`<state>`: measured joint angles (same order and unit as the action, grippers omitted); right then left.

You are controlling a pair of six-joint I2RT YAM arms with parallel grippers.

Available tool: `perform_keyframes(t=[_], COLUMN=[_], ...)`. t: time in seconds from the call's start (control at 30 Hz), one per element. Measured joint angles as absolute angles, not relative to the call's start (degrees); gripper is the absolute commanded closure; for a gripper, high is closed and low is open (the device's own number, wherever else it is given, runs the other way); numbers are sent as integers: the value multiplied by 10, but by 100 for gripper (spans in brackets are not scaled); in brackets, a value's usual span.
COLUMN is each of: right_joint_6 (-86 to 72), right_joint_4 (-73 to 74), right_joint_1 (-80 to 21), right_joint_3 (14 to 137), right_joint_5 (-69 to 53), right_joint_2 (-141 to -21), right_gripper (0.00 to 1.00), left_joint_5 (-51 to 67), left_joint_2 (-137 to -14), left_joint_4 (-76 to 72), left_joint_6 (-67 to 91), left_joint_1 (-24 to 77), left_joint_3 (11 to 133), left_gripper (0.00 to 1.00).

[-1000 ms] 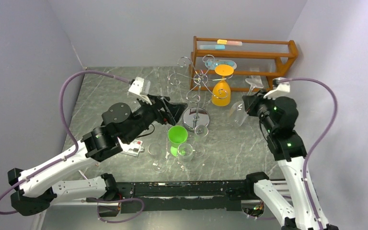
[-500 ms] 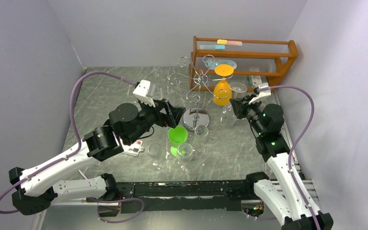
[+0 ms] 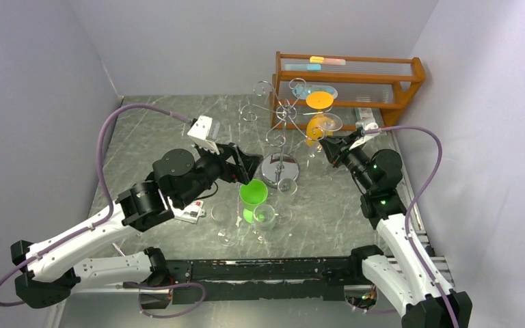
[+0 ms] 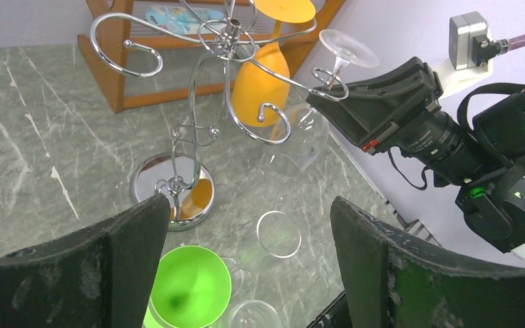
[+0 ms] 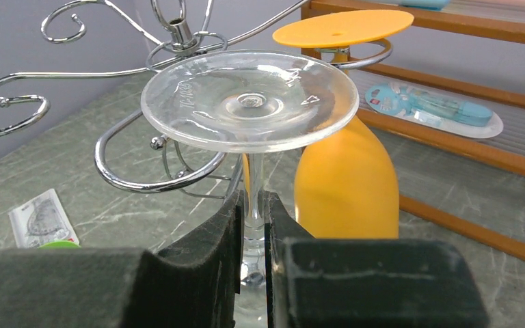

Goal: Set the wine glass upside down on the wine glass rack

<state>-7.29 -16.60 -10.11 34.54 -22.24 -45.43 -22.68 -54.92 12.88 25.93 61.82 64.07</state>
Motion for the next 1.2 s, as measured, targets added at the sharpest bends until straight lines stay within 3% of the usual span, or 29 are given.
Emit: perform_keyframes(t=[1.2], right_joint_6=[-36], right_joint_4=[-190], right_joint_1=[-108], right_joint_3=[369], right_joint_5=[-388], right_joint_2=[-526], right_gripper=[99], left_joint_5=[-222], left_joint_2=[-536], left_joint_4=[131], left_joint_6=[279], left_joint_1=[618], left_joint_3=[609], left_gripper=[10])
